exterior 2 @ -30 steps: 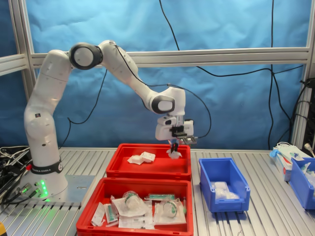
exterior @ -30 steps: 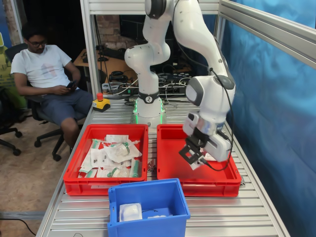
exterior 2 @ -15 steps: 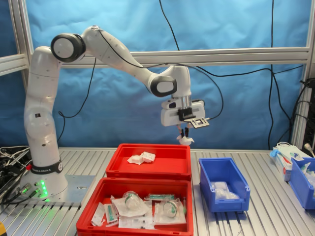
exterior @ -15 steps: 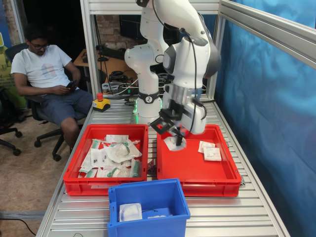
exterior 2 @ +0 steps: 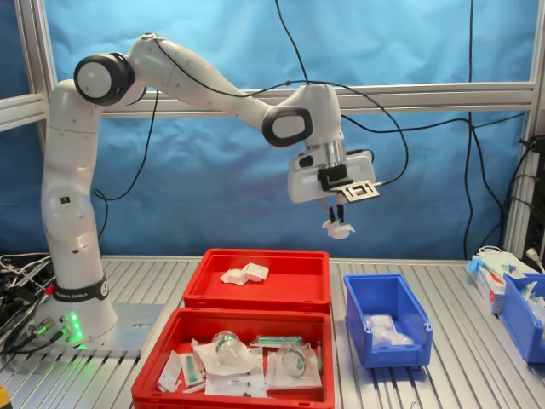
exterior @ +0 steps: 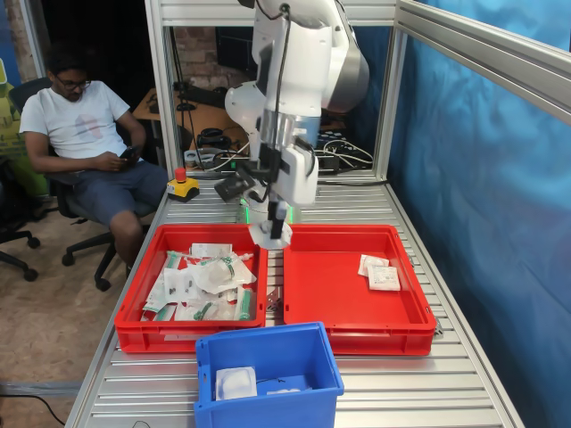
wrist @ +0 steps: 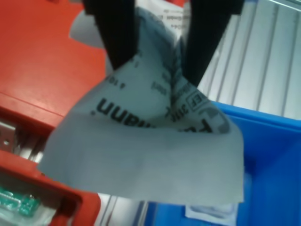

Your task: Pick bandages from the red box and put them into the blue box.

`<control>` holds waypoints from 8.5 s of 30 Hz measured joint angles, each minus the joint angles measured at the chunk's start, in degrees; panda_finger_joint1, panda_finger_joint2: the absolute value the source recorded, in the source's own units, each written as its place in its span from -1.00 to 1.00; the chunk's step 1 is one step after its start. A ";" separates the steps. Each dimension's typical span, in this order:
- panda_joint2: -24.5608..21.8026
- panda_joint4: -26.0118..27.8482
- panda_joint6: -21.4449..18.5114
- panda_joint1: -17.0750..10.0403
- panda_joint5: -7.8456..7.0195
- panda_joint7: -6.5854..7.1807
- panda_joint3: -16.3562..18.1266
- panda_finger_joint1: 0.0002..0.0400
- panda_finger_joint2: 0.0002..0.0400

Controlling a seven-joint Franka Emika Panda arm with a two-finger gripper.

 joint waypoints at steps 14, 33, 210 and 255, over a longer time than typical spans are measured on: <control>6.20 12.57 -2.24 -0.03 2.19 5.53 -3.18 -0.69 -0.69; 23.37 22.61 -2.32 -0.88 8.90 9.96 -3.85 -0.69 -0.69; 8.46 25.03 1.56 -14.39 9.30 10.78 20.13 1.00 1.00; 0.21 5.75 -0.55 -27.22 7.31 10.78 27.84 1.00 1.00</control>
